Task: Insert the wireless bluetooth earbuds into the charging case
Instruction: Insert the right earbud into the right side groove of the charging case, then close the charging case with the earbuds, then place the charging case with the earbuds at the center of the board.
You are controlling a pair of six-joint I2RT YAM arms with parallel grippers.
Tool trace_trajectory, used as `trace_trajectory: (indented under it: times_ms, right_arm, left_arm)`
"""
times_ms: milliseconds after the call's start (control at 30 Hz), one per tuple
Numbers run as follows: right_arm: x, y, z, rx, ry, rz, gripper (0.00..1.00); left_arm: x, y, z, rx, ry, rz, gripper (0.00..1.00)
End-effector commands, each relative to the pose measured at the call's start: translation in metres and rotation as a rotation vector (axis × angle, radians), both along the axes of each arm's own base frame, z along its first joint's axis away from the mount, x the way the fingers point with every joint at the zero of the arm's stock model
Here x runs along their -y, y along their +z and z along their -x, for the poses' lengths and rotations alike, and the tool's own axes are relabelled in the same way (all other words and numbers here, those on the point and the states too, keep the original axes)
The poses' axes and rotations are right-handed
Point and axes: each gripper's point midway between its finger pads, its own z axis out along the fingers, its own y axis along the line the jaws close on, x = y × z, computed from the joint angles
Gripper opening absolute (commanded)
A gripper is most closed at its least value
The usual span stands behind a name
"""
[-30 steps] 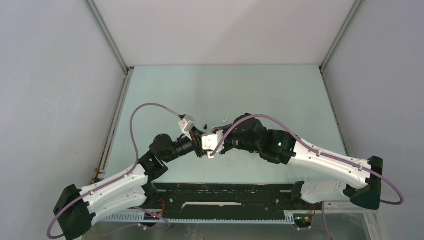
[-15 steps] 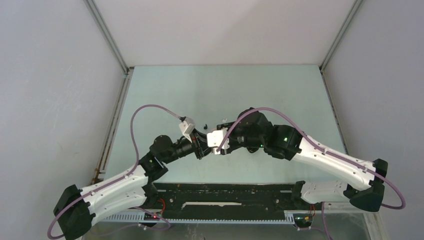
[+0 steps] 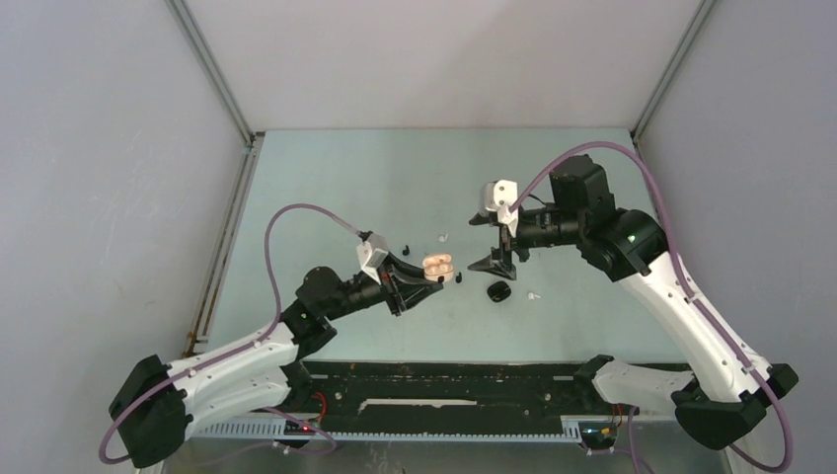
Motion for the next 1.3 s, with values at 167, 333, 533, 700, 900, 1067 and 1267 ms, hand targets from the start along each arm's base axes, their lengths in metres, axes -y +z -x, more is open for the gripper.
trace_trajectory:
  times_ms: [167,333,533,700,900,1067,1267]
  right_arm:
    - [-0.003,-0.065,0.032,-0.316,0.138,0.086,0.84]
    - [-0.01,-0.071,0.041,-0.385,0.196,0.066,0.85]
    - [-0.015,-0.088,0.069,-0.457,0.301,0.123,0.85]
    - [-0.013,-0.088,0.082,-0.447,0.326,0.139,0.85]
    - [0.004,-0.069,0.092,-0.381,0.304,0.111,0.85]
    - [0.028,-0.06,0.079,-0.321,0.169,0.075,0.85]
    - [0.047,-0.079,0.008,-0.281,-0.138,-0.112,0.87]
  left_arm:
    - [0.027,-0.001,0.035,0.078,-0.226,-0.025,0.0]
    - [0.029,-0.005,0.038,0.076,-0.231,-0.031,0.0]
    - [0.029,-0.006,0.03,0.067,-0.192,-0.047,0.0]
    - [0.029,-0.003,0.02,0.064,-0.141,-0.055,0.0]
    - [0.025,-0.012,-0.003,0.026,-0.017,-0.101,0.0]
    - [0.024,-0.022,-0.011,-0.016,0.024,-0.136,0.0]
    - [0.014,-0.048,-0.039,-0.229,0.207,-0.195,0.0]
